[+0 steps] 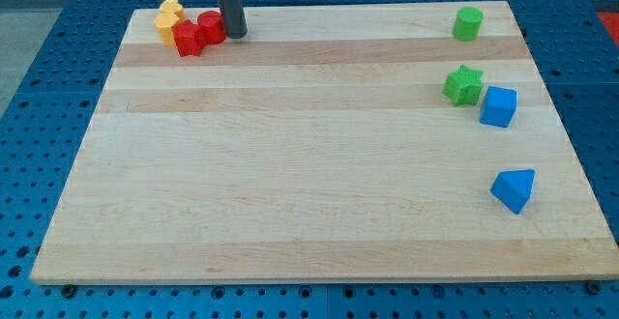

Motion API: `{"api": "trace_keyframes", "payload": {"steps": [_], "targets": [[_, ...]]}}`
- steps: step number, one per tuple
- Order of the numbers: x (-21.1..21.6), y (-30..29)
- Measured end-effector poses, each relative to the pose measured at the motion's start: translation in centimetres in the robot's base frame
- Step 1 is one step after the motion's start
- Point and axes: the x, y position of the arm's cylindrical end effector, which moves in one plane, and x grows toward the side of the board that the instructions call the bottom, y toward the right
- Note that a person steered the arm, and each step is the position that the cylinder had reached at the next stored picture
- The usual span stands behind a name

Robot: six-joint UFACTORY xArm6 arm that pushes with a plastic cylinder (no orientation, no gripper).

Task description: Push the green circle into the green star

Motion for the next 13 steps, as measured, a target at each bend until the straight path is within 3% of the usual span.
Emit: {"api": "trace_keyframes", "payload": {"steps": [6, 13], "targets": [[-4.3, 30.1], [-1.2, 33.5]]}}
